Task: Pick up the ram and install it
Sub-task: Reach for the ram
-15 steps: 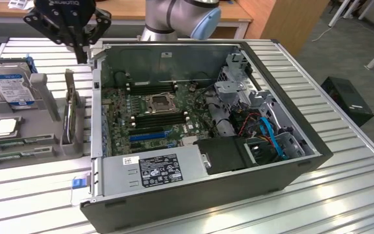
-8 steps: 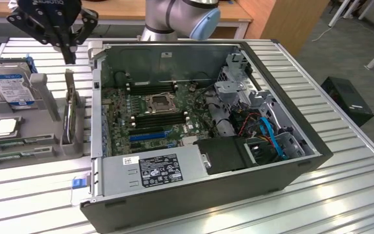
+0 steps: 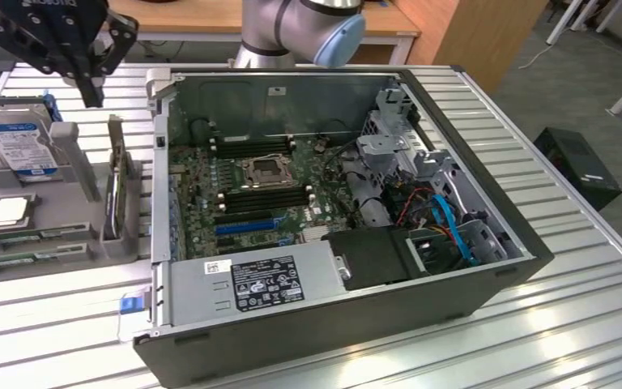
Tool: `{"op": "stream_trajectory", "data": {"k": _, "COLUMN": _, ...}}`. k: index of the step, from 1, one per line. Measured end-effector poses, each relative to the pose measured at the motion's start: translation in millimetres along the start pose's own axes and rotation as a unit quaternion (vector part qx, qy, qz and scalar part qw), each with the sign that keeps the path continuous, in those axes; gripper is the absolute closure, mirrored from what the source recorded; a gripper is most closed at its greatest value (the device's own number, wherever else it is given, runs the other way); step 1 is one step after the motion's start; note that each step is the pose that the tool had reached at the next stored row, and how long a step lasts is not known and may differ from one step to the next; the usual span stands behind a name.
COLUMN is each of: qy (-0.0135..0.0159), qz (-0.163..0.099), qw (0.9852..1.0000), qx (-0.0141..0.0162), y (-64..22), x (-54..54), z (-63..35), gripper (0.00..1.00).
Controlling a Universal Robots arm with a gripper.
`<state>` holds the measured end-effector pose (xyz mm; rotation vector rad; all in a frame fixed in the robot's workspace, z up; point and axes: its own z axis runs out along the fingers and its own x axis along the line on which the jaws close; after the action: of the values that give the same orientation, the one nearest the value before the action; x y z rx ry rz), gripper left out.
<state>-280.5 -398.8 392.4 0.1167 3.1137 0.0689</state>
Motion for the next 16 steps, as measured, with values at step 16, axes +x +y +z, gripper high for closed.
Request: {"op": "stream_trajectory", "data": {"k": 16, "qy": 0.0000, "qz": 0.000, "qw": 1.0000, "qx": 0.0000, "y": -4.0, "x": 54.3, "z": -0.9, "gripper": 0.89}}
